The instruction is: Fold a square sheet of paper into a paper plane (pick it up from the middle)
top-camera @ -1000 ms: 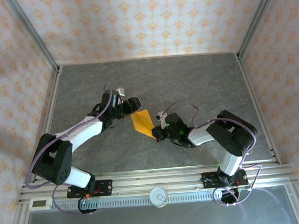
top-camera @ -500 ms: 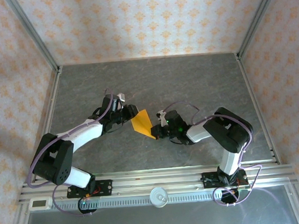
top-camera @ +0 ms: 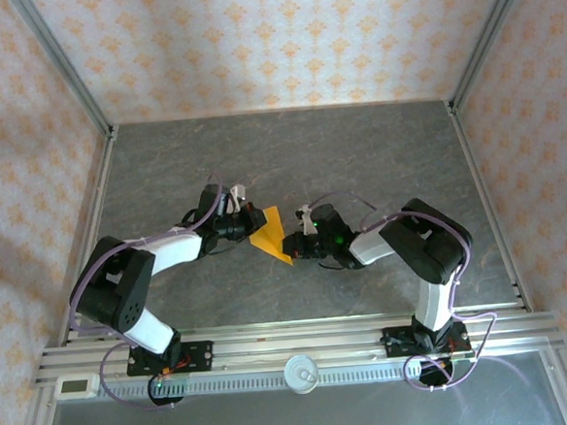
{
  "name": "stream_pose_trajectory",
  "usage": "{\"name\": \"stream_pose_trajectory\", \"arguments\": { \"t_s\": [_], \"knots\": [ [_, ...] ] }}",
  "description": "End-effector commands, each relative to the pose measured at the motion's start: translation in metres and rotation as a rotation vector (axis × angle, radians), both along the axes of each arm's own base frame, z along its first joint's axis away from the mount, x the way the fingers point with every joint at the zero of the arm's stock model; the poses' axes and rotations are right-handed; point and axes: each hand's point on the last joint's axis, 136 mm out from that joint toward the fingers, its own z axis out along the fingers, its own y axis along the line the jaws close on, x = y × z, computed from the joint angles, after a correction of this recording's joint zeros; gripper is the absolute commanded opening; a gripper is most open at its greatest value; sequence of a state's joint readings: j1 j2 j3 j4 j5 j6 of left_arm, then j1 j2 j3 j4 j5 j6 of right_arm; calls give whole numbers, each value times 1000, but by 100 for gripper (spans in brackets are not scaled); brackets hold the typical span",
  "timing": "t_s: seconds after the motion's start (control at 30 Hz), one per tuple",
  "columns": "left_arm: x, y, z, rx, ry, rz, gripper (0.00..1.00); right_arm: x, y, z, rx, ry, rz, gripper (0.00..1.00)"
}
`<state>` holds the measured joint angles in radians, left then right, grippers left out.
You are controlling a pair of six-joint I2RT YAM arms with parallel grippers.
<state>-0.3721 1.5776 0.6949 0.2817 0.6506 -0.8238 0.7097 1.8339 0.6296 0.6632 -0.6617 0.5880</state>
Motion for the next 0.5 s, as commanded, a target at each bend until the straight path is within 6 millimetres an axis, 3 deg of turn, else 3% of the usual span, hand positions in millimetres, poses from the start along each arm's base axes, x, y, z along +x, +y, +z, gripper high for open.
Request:
{"name": "stream_pose_trajectory", "arguments": {
  "t_s": [0.0,0.47],
  "knots": [
    [5,-1,6,-35,-28,12,0,-16,-5,-19,3,98,-13,0],
    [1,-17,-2,-51,-18,-43,0,-18,-14,-18,72,123,-97,0]
  ]
}}
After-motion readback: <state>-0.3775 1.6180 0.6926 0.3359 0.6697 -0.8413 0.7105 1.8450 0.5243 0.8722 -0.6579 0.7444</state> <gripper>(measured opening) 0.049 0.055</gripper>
